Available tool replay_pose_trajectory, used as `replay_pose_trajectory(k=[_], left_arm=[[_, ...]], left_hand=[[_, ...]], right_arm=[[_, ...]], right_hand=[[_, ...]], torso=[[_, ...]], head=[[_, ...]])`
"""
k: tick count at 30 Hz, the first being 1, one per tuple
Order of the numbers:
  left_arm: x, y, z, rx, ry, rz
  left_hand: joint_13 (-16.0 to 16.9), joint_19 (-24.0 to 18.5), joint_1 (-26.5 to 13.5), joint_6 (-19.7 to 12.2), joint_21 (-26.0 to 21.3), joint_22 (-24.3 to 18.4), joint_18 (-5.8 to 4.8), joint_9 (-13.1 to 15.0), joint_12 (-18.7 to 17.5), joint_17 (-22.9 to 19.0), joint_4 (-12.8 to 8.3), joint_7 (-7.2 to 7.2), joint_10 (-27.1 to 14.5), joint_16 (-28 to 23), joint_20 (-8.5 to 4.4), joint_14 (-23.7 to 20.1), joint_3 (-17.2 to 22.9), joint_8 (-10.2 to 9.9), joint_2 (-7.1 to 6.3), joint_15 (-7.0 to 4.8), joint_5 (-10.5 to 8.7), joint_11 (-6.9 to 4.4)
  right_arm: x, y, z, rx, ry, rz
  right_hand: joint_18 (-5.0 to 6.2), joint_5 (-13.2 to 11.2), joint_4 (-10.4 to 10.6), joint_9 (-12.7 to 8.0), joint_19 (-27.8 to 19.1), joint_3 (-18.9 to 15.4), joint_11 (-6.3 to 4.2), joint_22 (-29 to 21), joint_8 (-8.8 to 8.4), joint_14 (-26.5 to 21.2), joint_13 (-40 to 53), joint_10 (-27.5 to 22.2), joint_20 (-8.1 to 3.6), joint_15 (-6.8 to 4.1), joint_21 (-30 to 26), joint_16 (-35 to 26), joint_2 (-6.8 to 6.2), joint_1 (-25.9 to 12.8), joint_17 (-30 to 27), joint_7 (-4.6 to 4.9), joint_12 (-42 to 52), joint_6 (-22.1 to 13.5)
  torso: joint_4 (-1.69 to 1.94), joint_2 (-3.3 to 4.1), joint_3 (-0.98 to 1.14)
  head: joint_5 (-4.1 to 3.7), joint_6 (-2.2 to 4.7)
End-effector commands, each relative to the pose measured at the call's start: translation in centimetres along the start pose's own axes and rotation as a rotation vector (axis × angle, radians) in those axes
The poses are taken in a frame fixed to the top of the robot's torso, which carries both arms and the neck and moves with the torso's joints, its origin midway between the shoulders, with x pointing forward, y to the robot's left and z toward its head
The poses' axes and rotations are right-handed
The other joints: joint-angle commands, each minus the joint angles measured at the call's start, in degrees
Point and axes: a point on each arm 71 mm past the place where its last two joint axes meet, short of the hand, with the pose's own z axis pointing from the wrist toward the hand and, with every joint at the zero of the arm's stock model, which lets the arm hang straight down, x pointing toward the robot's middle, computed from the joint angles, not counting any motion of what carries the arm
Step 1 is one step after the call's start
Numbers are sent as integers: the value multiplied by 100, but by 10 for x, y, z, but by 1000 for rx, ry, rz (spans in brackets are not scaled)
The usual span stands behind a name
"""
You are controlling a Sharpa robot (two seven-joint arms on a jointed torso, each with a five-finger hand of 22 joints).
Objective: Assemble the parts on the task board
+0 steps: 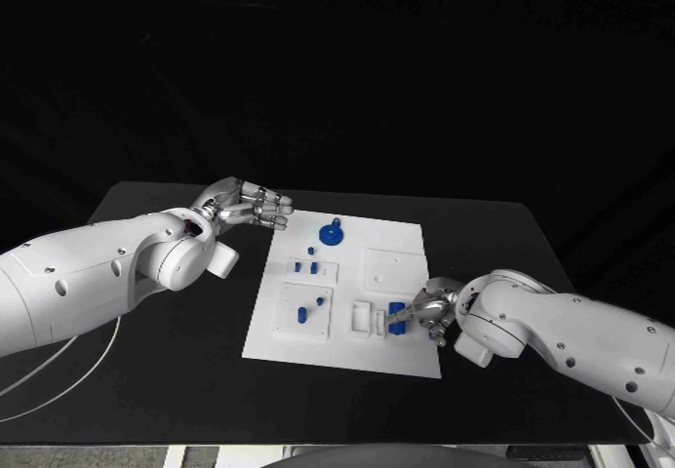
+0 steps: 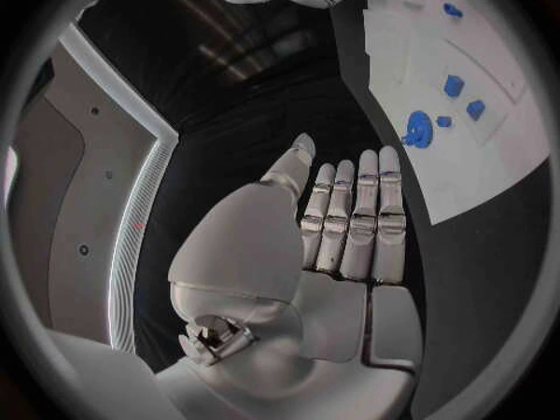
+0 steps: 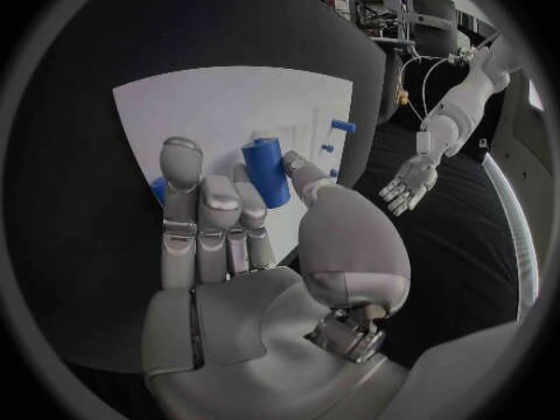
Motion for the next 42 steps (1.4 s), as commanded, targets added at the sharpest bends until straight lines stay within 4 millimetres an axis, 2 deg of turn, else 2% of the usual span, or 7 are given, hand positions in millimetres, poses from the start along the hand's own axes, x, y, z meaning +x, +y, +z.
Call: replay_pose_trajectory(k=[1,9,14,24,30,36,42], left_arm=[[3,-1,1,4,20,-10],[3,-1,1,5,20,-9],[4,-2,1,5,22,-9],[3,-1,1,2,16,-6],[3,-1,1,2,15,-5],[3,-1,1,2,13,-5],[3,-1,2,2,16,-5]], left_hand=[[-1,6,-29,-41,14,-6,6,-3,5,6,-5,4,-33,-3,28,-34,-31,-6,-2,14,1,-1],[-1,5,-29,-40,14,-9,6,-2,6,6,-4,4,-34,-3,29,-37,-32,-5,-3,15,2,0],[-1,2,-29,-39,13,-15,7,-2,6,6,-1,3,-35,-3,31,-43,-33,-4,-6,17,4,1],[-1,-6,-28,-49,8,-27,6,-2,7,5,2,7,-46,-4,37,-58,-39,-4,-19,24,4,5],[-1,-6,-28,-49,8,-27,6,-2,7,5,2,7,-46,-4,37,-58,-39,-4,-19,24,4,5],[-1,-6,-4,-47,9,-36,9,-2,6,6,-3,7,-48,-3,38,-60,-27,-4,-14,23,4,5],[-1,-6,-15,-49,10,-39,8,-2,6,6,5,9,-48,-3,39,-61,-29,-4,-16,24,3,5]], right_arm=[[0,4,-3,0,-5,44],[2,14,-5,-22,8,48],[5,22,-3,-30,35,40],[6,28,3,-15,41,-10],[13,32,9,-5,66,-32],[16,32,13,7,85,-55],[18,34,16,10,83,-62]], right_hand=[[50,-15,22,1,252,0,-20,4,17,-15,-9,9,14,2,-4,-26,-37,-55,-4,-4,-22,35],[49,-43,63,-14,256,-17,-25,19,16,-13,-10,20,6,-6,9,-24,-53,-63,-3,-10,-17,59],[45,-94,117,-19,253,-55,-21,33,15,-16,-19,12,7,-4,16,-30,-57,-70,-9,-8,-29,57],[44,-223,240,-12,252,-115,-20,76,16,-16,-28,0,11,0,38,-20,-73,-47,11,-9,-39,66],[40,-234,279,-6,248,-138,-19,88,17,-15,-34,-5,14,2,36,-18,-84,-49,21,-12,-46,79],[33,-214,308,6,237,-163,-24,88,17,-24,-64,-37,16,4,1,-51,-84,-51,5,-23,-91,114],[29,-209,312,10,240,-168,-26,96,19,-22,-64,-33,16,4,3,-54,-85,-50,10,-27,-88,126]], torso=[[12,1,3],[14,6,2],[17,6,-11],[27,7,-16],[26,11,0],[19,9,-9],[14,11,-4]], head=[[-4,6],[8,5],[7,0],[40,-11],[75,-4],[88,-9],[95,-10]])
